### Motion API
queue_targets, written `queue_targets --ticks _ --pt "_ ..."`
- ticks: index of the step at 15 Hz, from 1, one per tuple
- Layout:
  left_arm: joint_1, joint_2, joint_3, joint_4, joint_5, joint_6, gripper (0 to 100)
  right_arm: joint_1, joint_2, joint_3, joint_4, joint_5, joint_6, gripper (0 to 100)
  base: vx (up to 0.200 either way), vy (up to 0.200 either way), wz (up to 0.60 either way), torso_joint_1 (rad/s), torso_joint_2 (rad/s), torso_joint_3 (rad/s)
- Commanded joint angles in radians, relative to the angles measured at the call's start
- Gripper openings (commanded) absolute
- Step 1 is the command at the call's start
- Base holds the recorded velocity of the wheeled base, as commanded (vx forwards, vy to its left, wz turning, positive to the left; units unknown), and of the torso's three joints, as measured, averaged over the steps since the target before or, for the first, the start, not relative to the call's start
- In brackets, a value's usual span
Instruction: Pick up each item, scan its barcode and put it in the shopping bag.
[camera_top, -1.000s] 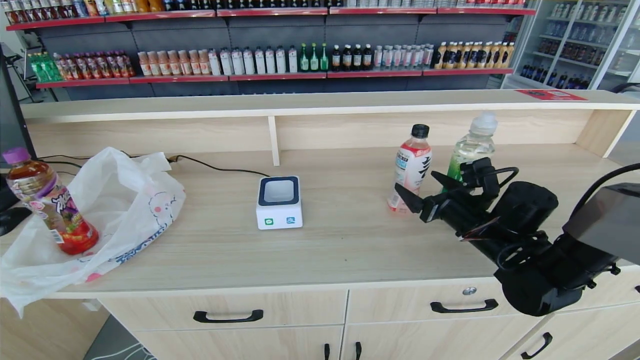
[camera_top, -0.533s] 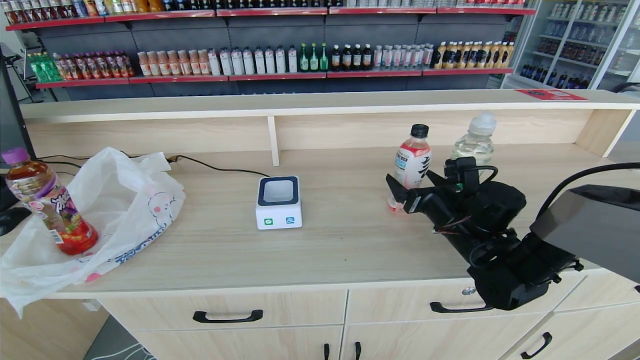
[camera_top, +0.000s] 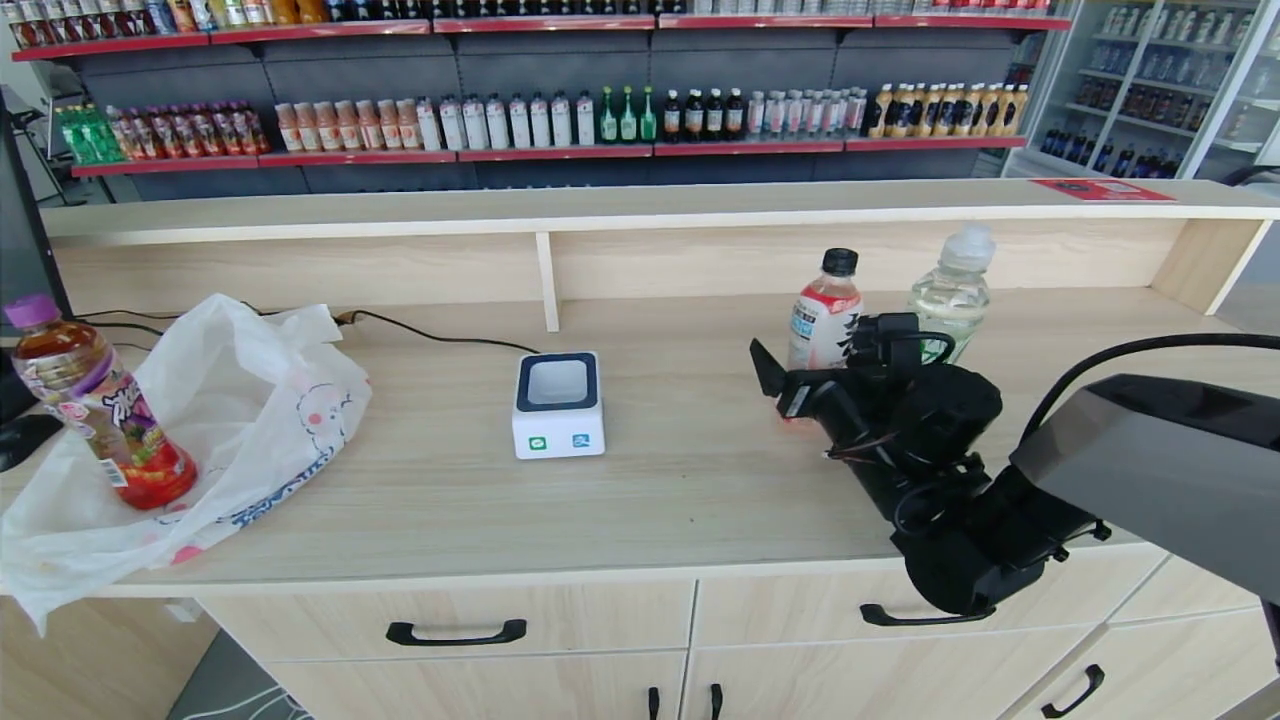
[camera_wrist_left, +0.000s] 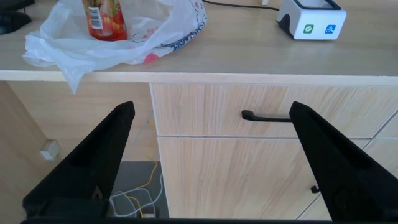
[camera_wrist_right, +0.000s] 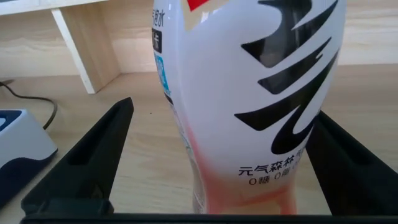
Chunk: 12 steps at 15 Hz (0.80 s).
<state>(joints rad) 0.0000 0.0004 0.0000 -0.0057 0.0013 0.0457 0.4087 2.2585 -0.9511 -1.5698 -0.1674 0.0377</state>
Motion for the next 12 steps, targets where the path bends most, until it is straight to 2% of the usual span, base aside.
queue_targets --ticks 1,8,9,12 --pt "0.000 0.001 0.000 0.000 -0.001 0.003 100 0.007 0.019 -0.037 -0.001 -0.012 -0.002 100 0.000 0.000 0.00 0.000 0.00 0.000" --pt "0.000 0.001 0.000 0.000 -0.001 0.003 100 0.010 0.019 -0.025 -0.001 -0.020 0.001 100 0.000 0.000 0.00 0.000 0.00 0.000" --pt "0.000 0.001 0.000 0.000 -0.001 0.003 100 0.010 0.018 -0.026 -0.001 -0.020 0.002 0 0.000 0.000 0.00 0.000 0.00 0.000" --pt "0.000 0.001 0.000 0.000 -0.001 0.003 100 0.010 0.012 -0.025 -0.001 -0.020 0.002 0 0.000 0.000 0.00 0.000 0.00 0.000"
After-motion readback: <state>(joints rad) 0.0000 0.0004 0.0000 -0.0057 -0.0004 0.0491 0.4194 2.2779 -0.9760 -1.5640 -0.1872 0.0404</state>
